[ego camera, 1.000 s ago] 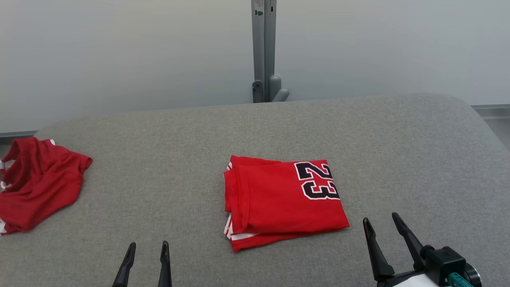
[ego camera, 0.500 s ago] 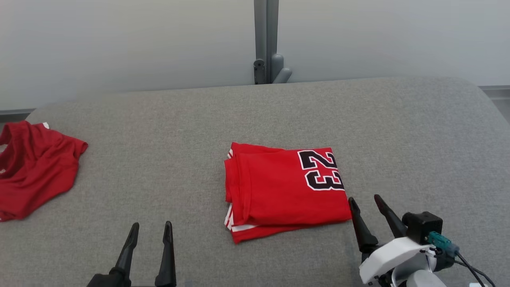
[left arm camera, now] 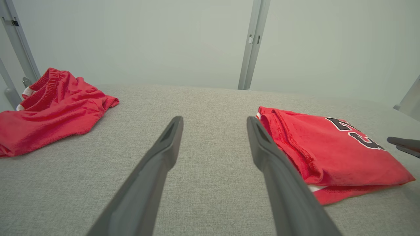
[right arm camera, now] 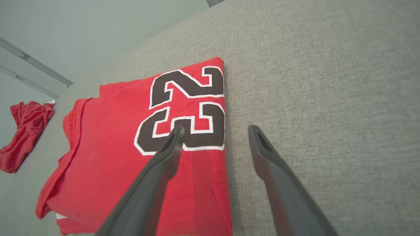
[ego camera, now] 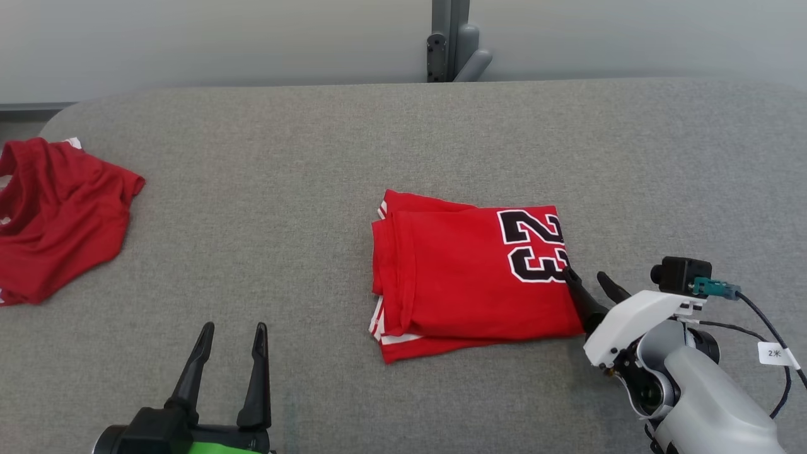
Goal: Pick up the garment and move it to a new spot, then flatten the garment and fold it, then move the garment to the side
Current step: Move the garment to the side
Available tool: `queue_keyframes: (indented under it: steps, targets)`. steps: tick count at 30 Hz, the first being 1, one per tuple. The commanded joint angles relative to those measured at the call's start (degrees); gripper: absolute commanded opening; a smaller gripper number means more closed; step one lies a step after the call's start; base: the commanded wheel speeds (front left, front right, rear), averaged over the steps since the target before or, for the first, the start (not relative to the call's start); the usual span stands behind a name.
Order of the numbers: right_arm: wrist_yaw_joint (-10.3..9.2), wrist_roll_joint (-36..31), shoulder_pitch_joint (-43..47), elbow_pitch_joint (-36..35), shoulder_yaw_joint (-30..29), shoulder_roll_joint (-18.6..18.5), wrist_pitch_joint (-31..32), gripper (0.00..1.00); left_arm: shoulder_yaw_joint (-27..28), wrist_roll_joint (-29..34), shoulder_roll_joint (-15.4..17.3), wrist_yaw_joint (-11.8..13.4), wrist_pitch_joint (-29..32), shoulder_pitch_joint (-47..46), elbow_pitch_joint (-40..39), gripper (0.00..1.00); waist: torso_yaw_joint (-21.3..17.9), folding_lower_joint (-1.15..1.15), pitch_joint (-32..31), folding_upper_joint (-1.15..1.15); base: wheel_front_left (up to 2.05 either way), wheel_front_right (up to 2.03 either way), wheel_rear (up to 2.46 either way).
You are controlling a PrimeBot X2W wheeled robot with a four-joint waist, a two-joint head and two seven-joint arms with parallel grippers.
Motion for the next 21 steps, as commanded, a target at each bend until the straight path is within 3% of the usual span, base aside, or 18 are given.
queue_keyframes:
  steps: [1,9,17,18,20,21]
  targets:
    - [-0.01,2.3,-1.2,0.8,0.2,-0.2,1.0,1.0,0.2,0.3,0.4,-0.3,-0.1,-1.2,0.1,1.0,1.1,0.0,1.7,0.0,0.0,0.0,0.0]
    - [-0.01,14.0,-3.5,3.0,0.1,-0.8,4.0,1.0,-1.1,0.5,1.7,-0.7,-0.1,-3.2,0.4,1.0,2.6,0.0,4.1,0.0,0.0,0.0,0.0]
    - [-0.01,20.5,-4.5,2.4,1.8,-0.2,5.2,1.0,-2.3,-0.9,3.3,-0.7,-0.1,-4.5,0.0,1.0,2.8,0.0,5.5,0.0,0.0,0.0,0.0]
    - [-0.01,21.1,-4.5,2.0,2.2,-0.4,4.8,0.5,-2.4,-1.0,3.5,-0.7,-0.1,-4.5,0.0,1.0,2.8,0.0,5.6,0.0,0.0,0.0,0.0]
    - [-0.01,22.1,-4.4,1.2,3.1,-1.0,4.4,0.14,-2.7,-1.1,3.7,-0.7,-0.1,-4.5,0.0,1.0,2.4,0.0,5.5,0.0,0.0,0.0,0.0]
    - [-0.01,22.4,-4.3,0.8,3.5,-1.5,4.1,0.0,-2.8,-1.3,3.9,-0.7,-0.1,-4.4,0.0,1.0,2.2,0.0,5.5,0.0,0.0,0.0,0.0]
